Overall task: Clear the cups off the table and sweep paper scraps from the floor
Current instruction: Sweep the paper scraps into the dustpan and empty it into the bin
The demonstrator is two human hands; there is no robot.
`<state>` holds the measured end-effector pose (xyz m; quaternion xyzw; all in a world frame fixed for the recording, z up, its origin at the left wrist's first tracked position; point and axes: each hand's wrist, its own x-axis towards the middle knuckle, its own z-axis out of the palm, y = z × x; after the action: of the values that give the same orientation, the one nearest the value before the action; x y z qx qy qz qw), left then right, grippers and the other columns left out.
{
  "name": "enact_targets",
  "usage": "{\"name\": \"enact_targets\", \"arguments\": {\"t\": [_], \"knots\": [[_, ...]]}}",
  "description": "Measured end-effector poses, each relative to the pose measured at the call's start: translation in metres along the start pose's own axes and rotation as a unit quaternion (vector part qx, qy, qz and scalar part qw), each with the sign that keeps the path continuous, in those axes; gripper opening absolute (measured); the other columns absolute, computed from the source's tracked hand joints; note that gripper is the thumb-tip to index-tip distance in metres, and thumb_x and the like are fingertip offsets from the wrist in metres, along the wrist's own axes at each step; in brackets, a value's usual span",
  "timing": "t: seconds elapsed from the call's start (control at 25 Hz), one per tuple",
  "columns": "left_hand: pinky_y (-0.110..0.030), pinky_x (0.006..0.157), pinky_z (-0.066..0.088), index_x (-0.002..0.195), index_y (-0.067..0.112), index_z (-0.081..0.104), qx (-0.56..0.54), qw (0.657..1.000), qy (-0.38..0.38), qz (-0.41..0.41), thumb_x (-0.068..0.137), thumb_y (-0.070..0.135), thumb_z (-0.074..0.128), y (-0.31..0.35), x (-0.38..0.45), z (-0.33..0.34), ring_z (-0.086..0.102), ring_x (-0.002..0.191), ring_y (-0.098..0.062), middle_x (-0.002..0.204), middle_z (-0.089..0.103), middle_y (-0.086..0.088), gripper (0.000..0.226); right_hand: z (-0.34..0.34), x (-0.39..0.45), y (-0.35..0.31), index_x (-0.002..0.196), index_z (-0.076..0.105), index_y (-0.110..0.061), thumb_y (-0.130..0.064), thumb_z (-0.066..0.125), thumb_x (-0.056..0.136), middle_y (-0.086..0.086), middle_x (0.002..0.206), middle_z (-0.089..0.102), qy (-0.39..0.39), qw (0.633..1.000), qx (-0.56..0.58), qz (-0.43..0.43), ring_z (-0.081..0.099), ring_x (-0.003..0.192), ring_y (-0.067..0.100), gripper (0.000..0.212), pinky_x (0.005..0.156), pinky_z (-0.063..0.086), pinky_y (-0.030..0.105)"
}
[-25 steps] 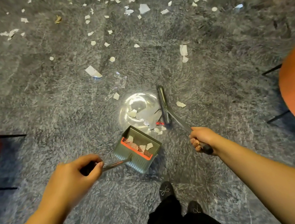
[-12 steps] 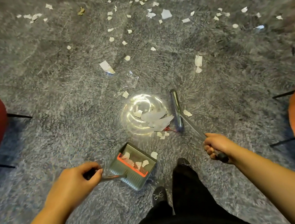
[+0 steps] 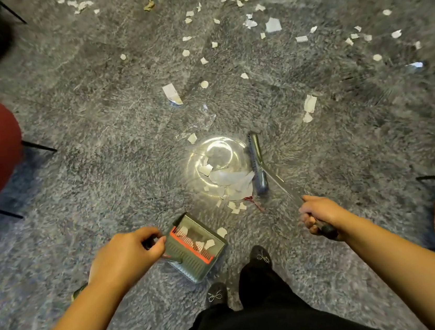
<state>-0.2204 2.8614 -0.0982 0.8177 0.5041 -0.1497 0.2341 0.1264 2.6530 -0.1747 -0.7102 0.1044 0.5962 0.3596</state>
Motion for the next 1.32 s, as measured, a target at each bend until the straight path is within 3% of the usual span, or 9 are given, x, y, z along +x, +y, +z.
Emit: {"name": "enact_targets", "arguments": {"t": [0.2, 0.36, 0.44, 0.56, 0.68, 0.92, 1.04, 1.32], "knots": [[-0.018, 0.043, 0.038, 0.085, 0.057, 0.06, -0.087, 0.994, 0.04, -0.053, 0.078, 0.062, 0.053, 0.038, 0.008, 0.009, 0.056, 0.055, 0.002, 0.063, 0.059, 0.028, 0.011, -0.017, 0.012, -0.016, 0.149, 0.023, -0.019, 0.003, 0.036, 0.093, 0.004, 0.056, 0.041, -0.013, 1.0, -0.018, 0.009, 0.034, 0.037, 0.01, 0.062, 0.04, 0.025, 0.02], [-0.024, 0.049, 0.044, 0.087, 0.051, 0.062, -0.135, 0.987, 0.057, -0.065, 0.082, 0.059, 0.052, 0.072, 0.027, 0.016, 0.058, 0.06, -0.004, 0.068, 0.063, 0.02, 0.014, -0.026, 0.016, -0.023, 0.135, 0.039, -0.021, 0.003, 0.036, 0.093, 0.004, 0.054, 0.041, -0.024, 0.999, -0.03, 0.012, 0.033, 0.037, 0.011, 0.048, 0.04, 0.026, 0.02], [-0.028, 0.057, 0.051, 0.087, 0.049, 0.064, -0.148, 0.986, 0.065, -0.051, 0.081, 0.057, 0.055, 0.083, 0.039, 0.008, 0.06, 0.064, -0.008, 0.071, 0.064, 0.02, 0.013, -0.031, 0.016, -0.027, 0.137, 0.038, -0.019, 0.003, 0.036, 0.094, 0.004, 0.053, 0.042, -0.024, 0.999, -0.034, 0.013, 0.033, 0.036, 0.01, 0.048, 0.038, 0.026, 0.02], [-0.03, 0.061, 0.054, 0.08, 0.055, 0.062, -0.151, 0.987, 0.061, -0.015, 0.08, 0.055, 0.059, 0.091, 0.046, -0.016, 0.062, 0.063, -0.007, 0.07, 0.065, 0.021, 0.004, -0.041, 0.016, -0.03, 0.148, 0.025, -0.016, 0.002, 0.036, 0.095, 0.004, 0.054, 0.043, -0.013, 0.999, -0.049, 0.016, 0.034, 0.035, 0.01, 0.057, 0.039, 0.027, 0.019], [-0.027, 0.059, 0.052, 0.074, 0.058, 0.062, -0.136, 0.989, 0.059, 0.011, 0.079, 0.052, 0.063, 0.089, 0.039, -0.034, 0.061, 0.065, -0.001, 0.069, 0.065, 0.026, 0.008, -0.048, 0.016, -0.031, 0.152, 0.017, -0.02, 0.002, 0.034, 0.094, 0.005, 0.055, 0.042, -0.011, 0.998, -0.057, 0.014, 0.034, 0.037, 0.011, 0.064, 0.039, 0.026, 0.02], [-0.025, 0.052, 0.051, 0.074, 0.058, 0.06, -0.073, 0.997, 0.026, 0.004, 0.079, 0.052, 0.063, 0.053, 0.012, -0.02, 0.06, 0.06, 0.004, 0.068, 0.062, 0.034, 0.008, -0.052, 0.02, -0.03, 0.143, 0.03, -0.009, 0.003, 0.035, 0.093, 0.005, 0.054, 0.043, -0.013, 0.997, -0.077, 0.011, 0.033, 0.035, 0.011, 0.051, 0.04, 0.026, 0.019], [-0.026, 0.053, 0.052, 0.071, 0.06, 0.058, -0.054, 0.998, 0.012, 0.001, 0.08, 0.052, 0.063, 0.042, 0.01, -0.005, 0.06, 0.059, 0.002, 0.066, 0.063, 0.03, 0.013, -0.046, 0.028, -0.03, 0.137, 0.037, -0.011, 0.001, 0.037, 0.095, 0.005, 0.055, 0.044, -0.014, 0.994, -0.106, 0.02, 0.034, 0.037, 0.01, 0.044, 0.04, 0.027, 0.019], [-0.022, 0.045, 0.044, 0.082, 0.058, 0.06, -0.051, 0.999, 0.009, -0.004, 0.078, 0.059, 0.054, 0.035, 0.021, 0.014, 0.058, 0.054, 0.0, 0.068, 0.064, 0.024, 0.007, -0.008, 0.042, -0.023, 0.14, 0.022, -0.014, -0.005, 0.038, 0.097, 0.002, 0.049, 0.04, -0.074, 0.989, -0.107, 0.068, 0.033, 0.038, 0.012, 0.047, 0.038, 0.027, 0.021]]}}
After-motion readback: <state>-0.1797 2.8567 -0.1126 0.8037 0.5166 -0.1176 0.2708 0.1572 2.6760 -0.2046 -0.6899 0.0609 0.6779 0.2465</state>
